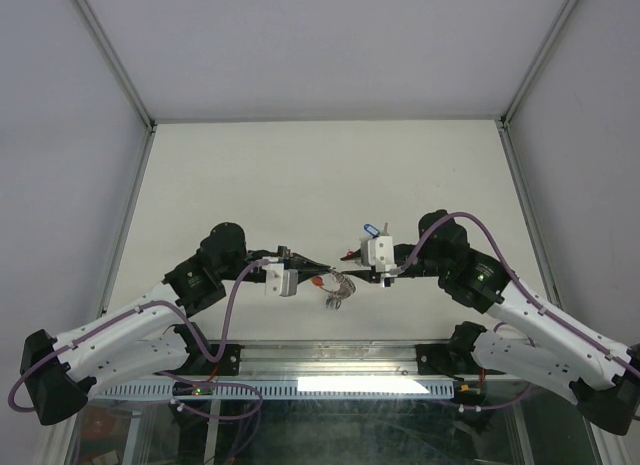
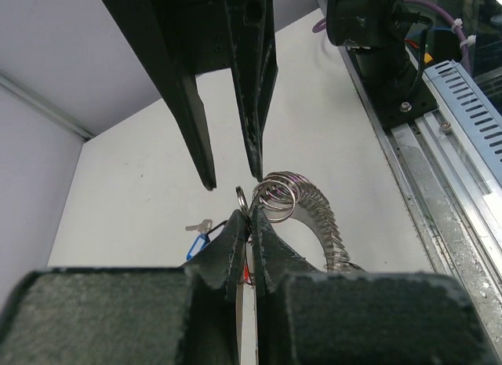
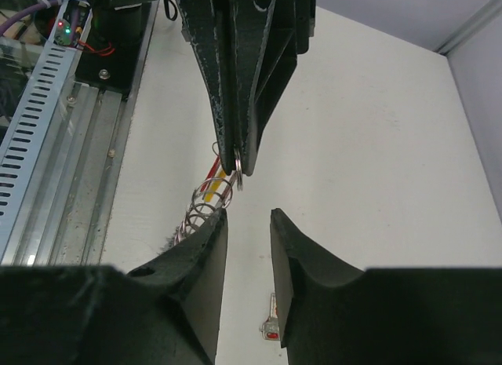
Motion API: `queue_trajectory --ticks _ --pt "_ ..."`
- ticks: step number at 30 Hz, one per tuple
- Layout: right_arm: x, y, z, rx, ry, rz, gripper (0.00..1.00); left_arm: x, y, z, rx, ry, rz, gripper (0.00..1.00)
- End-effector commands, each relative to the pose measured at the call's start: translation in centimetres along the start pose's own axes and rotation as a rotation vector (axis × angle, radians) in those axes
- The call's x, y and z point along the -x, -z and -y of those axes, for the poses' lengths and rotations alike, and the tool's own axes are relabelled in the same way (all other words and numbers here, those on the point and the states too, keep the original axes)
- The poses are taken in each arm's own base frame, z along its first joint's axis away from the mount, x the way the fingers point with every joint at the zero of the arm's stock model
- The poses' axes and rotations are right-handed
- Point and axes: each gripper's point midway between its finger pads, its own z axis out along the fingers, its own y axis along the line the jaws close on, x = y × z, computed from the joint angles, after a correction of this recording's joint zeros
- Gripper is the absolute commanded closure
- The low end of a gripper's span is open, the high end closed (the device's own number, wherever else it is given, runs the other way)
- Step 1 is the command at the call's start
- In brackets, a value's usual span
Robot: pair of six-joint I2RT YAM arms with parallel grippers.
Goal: Put the keys on the keyring
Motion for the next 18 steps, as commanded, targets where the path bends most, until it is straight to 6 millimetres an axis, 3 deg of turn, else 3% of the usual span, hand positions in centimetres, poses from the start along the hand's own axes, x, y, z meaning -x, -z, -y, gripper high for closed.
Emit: queue_trajectory --ticks 1,18 --pt "2.3 -0.4 0.1 0.039 0.044 0.069 0.7 3.2 -0.3 -1.0 -0.002 -0.111 0.104 1.0" --pt "2.9 -1.8 -0.3 0.078 0.025 0.101 0.76 3.1 -0.4 -0.9 -0.013 -0.098 0.099 1.0"
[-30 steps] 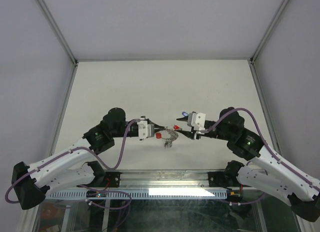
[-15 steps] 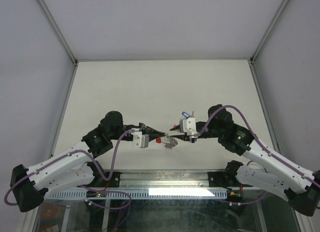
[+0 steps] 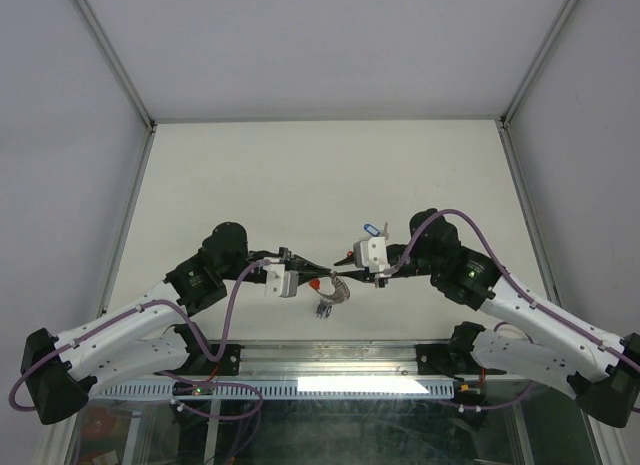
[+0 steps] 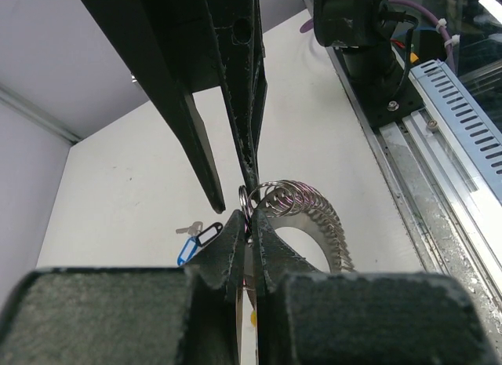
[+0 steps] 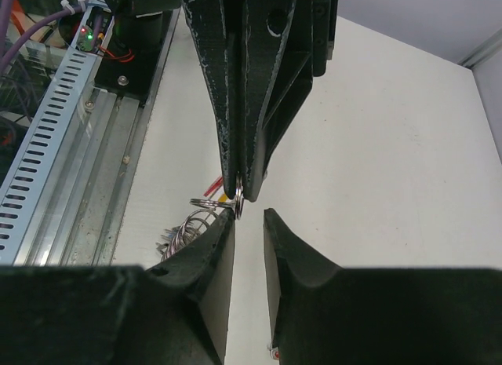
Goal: Put the keys on the keyring
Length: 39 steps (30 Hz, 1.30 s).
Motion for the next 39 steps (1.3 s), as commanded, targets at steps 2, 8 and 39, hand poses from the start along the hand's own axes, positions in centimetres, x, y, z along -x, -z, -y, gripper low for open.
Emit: queue_trajectory --ticks 2,8,39 --pt "3.1 -0.2 0.6 0.0 0.052 0.079 0.76 3.1 -0.1 -1.5 0.02 -0.106 0.085 1.0" --pt "2.6 1.2 0.8 -0.04 0.097 0.014 0.74 3.2 0.0 -1.7 0.032 -0.111 0.077 1.0" --pt "3.6 0.5 1.2 -0.025 0.087 0.052 0.77 2.9 -0.4 -1.9 0.023 -0.09 0.069 1.0"
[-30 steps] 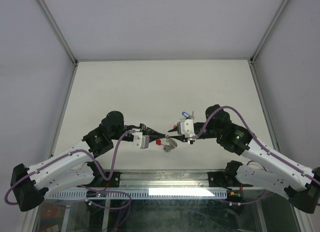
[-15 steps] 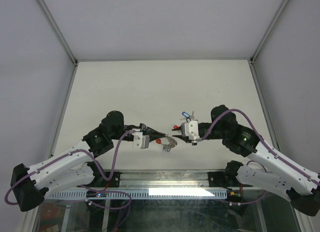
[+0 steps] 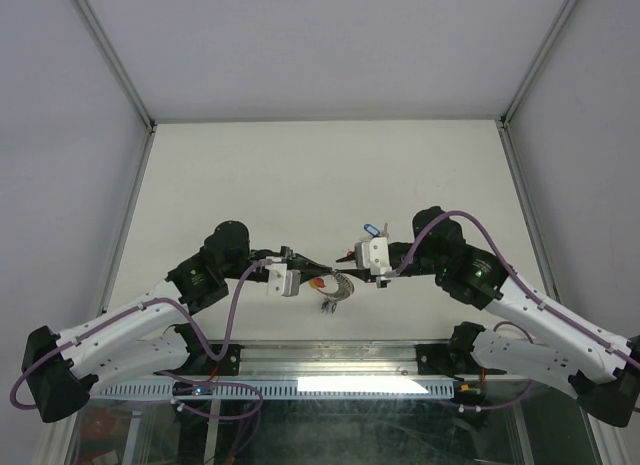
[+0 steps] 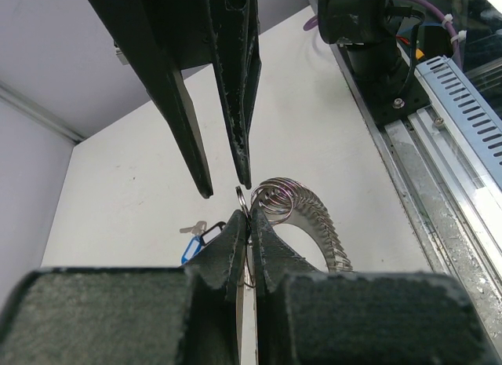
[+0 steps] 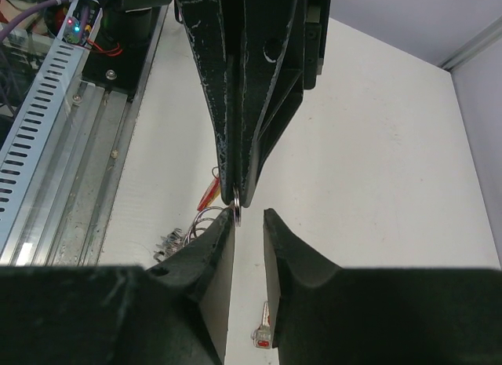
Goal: Put the keys on the keyring
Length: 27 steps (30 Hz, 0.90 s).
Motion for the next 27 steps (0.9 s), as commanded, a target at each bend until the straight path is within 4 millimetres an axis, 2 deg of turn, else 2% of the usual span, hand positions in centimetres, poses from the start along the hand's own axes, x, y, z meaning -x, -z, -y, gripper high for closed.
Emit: queue_trajectory --ticks 1,11,14,17,20,21,22,25,27 --pt "2.6 -0.2 0.8 -0.004 0.035 0.085 0.77 3.1 -0.1 -1.6 0.023 -0.079 0.076 1.0" --pt "1.3 -0.9 0.2 0.03 0.011 0.056 0.79 3.2 -0.1 -1.7 0.025 -0.081 0.078 1.0" --pt "0.9 -1.1 0.2 0.034 0.005 0.042 0.85 3.2 -0.1 -1.7 0.027 -0.079 0.078 1.0" --pt "0.4 -1.1 0.3 0.032 0.001 0.018 1.0 3.2 -0.1 -1.8 0.032 -0.075 0.075 1.0" --pt "0.3 -0.9 0.7 0.005 0.001 0.0 1.0 3.2 0.0 -2.1 0.051 -0.061 0.067 0.99" --pt "0.3 -0.7 0.8 -0.008 0.004 0.0 1.0 3.1 0.1 -2.3 0.066 -0.05 0.062 0.87" --pt "0.3 -0.6 1.1 -0.028 0.006 0.001 1.0 3.1 0.2 -2.4 0.08 -0.037 0.059 0.79" --pt "0.6 0.0 1.5 -0.087 -0.005 0.015 1.0 3.0 0.8 -2.1 0.104 -0.012 0.056 0.63" --pt "0.6 0.3 1.8 -0.126 -0.054 0.021 1.0 2.9 1.3 -1.9 0.129 0.009 0.061 0.59"
